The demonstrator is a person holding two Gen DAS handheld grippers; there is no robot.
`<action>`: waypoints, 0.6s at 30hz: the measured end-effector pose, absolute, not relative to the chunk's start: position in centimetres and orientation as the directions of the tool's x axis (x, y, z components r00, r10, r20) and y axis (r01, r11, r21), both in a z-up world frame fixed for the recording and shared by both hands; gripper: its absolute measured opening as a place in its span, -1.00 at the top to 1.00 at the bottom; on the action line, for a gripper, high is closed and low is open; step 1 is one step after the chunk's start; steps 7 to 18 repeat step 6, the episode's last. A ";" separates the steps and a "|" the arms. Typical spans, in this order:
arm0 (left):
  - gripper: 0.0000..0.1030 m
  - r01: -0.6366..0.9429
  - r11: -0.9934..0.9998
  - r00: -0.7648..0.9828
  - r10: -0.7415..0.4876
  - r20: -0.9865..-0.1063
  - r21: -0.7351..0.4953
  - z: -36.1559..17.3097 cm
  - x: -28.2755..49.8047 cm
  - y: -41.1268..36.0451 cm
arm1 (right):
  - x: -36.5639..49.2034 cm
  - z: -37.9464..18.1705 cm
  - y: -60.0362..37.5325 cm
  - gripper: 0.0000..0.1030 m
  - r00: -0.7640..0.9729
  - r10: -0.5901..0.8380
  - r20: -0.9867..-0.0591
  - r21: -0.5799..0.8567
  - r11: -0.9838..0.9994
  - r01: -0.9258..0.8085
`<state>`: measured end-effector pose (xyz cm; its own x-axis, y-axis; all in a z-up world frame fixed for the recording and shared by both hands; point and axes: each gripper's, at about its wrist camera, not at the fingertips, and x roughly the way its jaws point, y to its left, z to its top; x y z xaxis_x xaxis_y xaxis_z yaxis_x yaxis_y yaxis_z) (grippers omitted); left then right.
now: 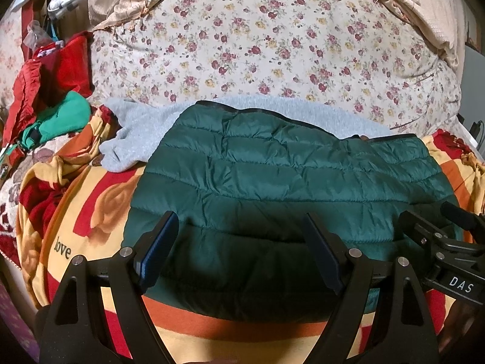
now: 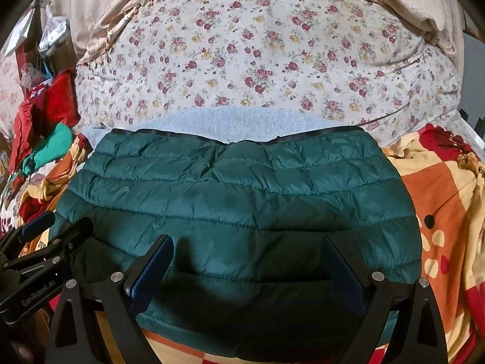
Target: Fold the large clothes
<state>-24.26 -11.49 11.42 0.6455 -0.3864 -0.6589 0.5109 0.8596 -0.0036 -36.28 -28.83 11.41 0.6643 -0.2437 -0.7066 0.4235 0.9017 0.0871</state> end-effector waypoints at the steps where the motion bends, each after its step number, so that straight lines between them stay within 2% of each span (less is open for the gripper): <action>1: -0.63 0.513 0.858 0.647 -0.390 -0.655 -0.004 11.4 -24.3 -11.5 | -36.3 11.4 -28.8 -0.87 0.664 -0.244 -0.707 0.088 0.901 0.424; 18: -0.63 0.523 0.852 0.651 -0.408 -0.640 -0.012 11.5 -24.2 -11.6 | -36.2 11.3 -29.0 -0.87 0.662 -0.239 -0.710 0.092 0.901 0.423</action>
